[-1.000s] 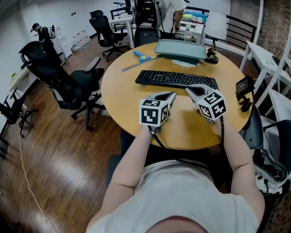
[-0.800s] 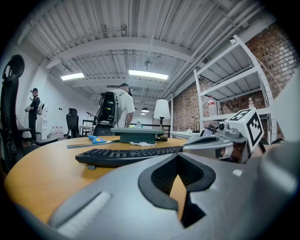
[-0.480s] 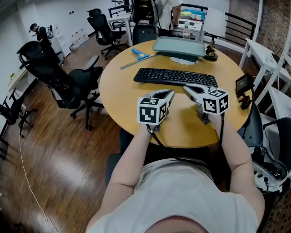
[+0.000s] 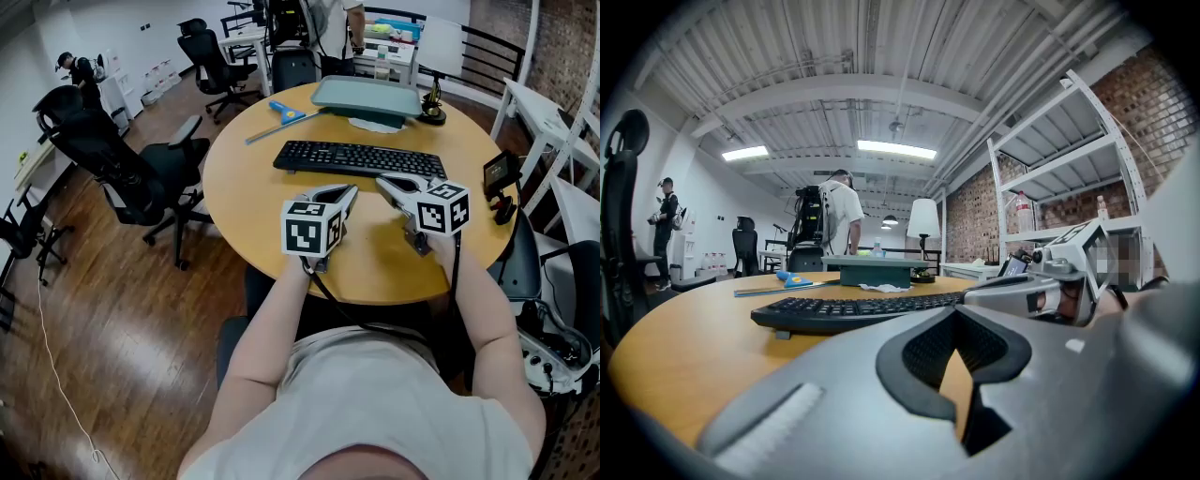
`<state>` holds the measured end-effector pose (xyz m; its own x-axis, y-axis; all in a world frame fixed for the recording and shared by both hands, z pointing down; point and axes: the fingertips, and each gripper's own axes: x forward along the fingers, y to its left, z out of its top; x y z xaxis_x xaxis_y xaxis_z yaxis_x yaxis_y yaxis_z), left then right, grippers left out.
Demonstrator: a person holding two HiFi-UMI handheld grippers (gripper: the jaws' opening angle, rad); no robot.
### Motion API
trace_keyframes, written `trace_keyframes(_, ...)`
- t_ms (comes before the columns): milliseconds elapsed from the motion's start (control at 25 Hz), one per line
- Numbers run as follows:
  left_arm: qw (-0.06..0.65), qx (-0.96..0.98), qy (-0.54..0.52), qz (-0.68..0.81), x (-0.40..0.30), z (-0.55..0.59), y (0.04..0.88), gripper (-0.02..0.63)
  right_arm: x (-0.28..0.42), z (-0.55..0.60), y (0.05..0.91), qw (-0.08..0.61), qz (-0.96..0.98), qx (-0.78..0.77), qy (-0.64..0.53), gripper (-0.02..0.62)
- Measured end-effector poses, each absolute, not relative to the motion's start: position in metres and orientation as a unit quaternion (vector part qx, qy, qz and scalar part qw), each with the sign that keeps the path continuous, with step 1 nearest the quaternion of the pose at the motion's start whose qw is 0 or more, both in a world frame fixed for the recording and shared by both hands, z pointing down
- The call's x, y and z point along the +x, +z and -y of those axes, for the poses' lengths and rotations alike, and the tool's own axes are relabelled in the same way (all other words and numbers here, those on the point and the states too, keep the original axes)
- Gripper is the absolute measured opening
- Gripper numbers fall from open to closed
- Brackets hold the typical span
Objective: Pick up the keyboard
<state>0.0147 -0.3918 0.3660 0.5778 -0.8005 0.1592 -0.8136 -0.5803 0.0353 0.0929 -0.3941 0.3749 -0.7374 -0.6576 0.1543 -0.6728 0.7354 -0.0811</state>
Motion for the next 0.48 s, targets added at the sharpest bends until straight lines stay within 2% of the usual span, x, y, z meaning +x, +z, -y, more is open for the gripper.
trace_keyframes(480,0.052,0.887,0.063,0.455,0.0138,0.3917,0.3658,0.000,0.0930,0.3941,0.3755,0.059,0.929,0.360,0.067,0.000)
